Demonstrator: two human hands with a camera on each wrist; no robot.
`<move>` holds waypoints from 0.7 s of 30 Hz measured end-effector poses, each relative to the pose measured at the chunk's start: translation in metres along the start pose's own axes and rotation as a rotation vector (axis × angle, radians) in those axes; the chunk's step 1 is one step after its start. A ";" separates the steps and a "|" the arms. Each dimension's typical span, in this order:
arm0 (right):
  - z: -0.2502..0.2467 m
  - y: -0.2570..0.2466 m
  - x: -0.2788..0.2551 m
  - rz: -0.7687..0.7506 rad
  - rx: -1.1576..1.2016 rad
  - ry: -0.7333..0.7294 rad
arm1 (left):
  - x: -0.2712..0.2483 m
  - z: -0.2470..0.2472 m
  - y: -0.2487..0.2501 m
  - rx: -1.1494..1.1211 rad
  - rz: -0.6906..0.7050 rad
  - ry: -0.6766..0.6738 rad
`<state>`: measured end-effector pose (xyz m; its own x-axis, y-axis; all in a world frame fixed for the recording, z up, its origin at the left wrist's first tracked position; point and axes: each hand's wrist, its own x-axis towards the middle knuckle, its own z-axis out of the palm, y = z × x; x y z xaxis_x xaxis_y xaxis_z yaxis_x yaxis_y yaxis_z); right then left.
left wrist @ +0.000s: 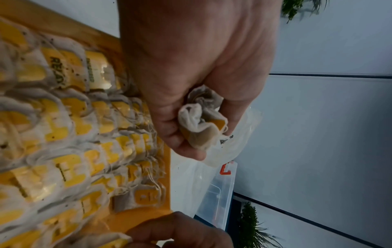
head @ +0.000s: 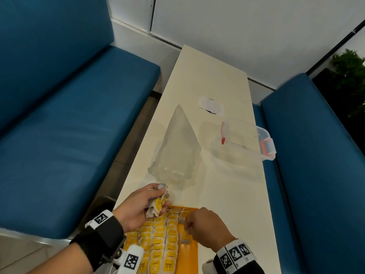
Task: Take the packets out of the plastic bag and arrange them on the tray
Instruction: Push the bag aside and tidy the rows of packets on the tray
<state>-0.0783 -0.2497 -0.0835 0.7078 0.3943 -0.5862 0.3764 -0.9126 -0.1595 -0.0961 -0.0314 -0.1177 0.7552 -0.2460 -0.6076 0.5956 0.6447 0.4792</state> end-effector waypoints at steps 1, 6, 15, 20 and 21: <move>0.003 0.000 0.003 0.002 -0.020 0.011 | 0.000 0.001 0.000 -0.004 0.000 -0.004; 0.014 0.001 0.015 0.049 -0.063 0.149 | -0.002 0.001 0.001 0.003 0.001 -0.032; 0.030 0.005 0.015 0.156 0.027 0.349 | -0.003 -0.001 0.001 0.012 0.006 -0.030; 0.028 0.006 0.012 0.175 0.030 0.355 | -0.002 -0.002 0.002 0.016 0.000 -0.028; 0.026 0.005 0.010 0.177 0.031 0.361 | -0.002 -0.002 0.002 0.008 -0.002 -0.033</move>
<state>-0.0852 -0.2529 -0.1109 0.9264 0.2386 -0.2913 0.2157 -0.9704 -0.1088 -0.0970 -0.0284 -0.1168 0.7624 -0.2717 -0.5873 0.5993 0.6386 0.4826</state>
